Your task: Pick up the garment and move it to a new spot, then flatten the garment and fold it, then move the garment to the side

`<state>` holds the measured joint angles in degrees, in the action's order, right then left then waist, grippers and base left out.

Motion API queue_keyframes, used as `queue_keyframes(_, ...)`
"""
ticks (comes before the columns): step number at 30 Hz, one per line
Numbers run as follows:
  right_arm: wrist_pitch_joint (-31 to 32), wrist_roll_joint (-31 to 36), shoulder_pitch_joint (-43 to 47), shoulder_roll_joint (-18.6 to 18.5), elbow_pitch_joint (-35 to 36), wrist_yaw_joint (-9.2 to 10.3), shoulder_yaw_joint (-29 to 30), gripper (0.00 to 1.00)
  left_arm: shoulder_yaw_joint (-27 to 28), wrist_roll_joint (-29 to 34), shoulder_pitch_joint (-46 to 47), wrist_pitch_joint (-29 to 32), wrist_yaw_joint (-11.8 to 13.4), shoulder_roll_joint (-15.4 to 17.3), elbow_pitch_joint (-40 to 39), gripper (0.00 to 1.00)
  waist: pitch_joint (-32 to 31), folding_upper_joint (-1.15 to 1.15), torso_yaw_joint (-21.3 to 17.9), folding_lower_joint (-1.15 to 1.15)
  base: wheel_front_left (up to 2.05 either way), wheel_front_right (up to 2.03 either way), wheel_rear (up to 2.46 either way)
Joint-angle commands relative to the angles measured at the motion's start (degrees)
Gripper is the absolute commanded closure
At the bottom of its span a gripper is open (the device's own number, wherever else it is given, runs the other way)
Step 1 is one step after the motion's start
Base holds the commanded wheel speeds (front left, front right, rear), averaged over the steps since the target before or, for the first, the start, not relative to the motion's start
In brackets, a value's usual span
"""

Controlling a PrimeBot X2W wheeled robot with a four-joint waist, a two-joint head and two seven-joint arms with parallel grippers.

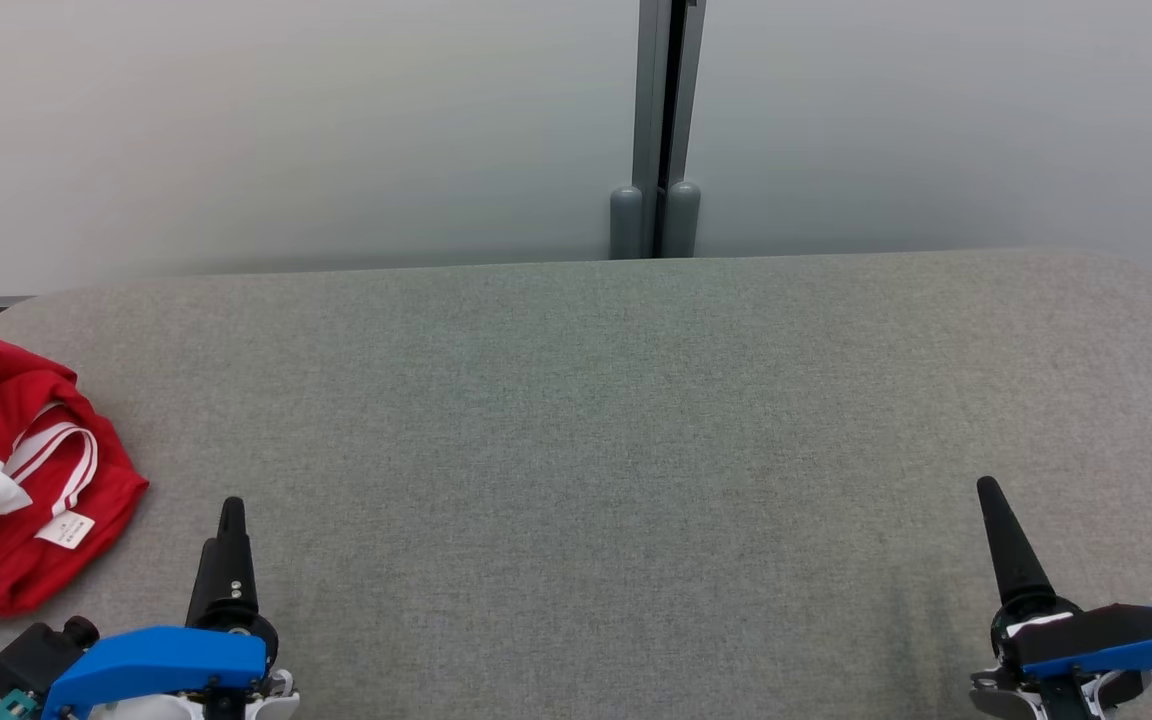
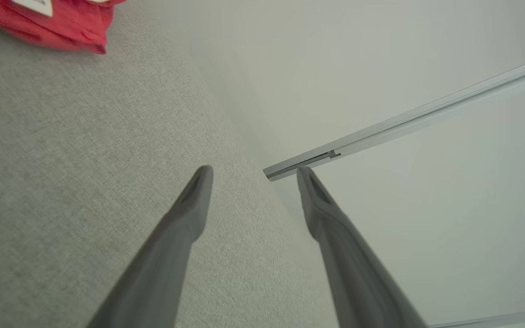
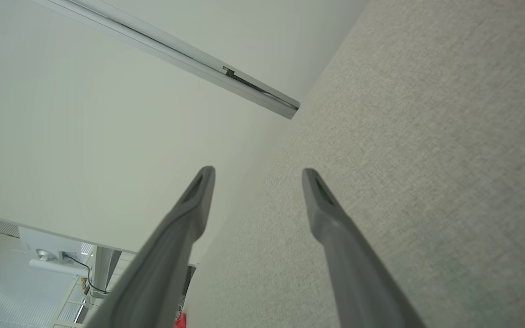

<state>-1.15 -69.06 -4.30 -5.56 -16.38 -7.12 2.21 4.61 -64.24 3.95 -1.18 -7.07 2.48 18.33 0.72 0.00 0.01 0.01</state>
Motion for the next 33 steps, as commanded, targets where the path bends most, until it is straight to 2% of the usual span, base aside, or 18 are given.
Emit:
queue_keyframes(1,-0.6,1.9,-1.5,-0.9,0.5,-0.33,-0.4,0.0,-0.4,2.2,1.9,-0.6,0.1,0.4,-0.6,0.0,0.0,0.0,0.0,0.0,0.0,0.0,0.0)
queue_keyframes(15,-3.4,14.2,-1.9,-3.5,0.3,-0.38,-2.6,0.0,-1.7,16.6,1.4,-3.4,1.1,0.4,0.5,0.0,0.4,0.0,-0.2,0.0,0.0,0.0,0.0)
queue_keyframes(24,-5.0,21.5,-1.8,-3.6,0.6,-0.41,-3.2,0.0,-2.9,24.4,1.3,-5.0,2.8,0.4,1.3,0.0,0.7,0.0,-0.1,0.0,0.0,0.0,0.0)
queue_keyframes(33,-6.5,28.0,-2.0,-4.0,0.1,-0.43,-3.9,0.0,-3.7,31.2,1.3,-6.5,3.4,0.5,1.6,0.0,1.0,0.0,0.1,-0.01,0.0,0.0,0.0)
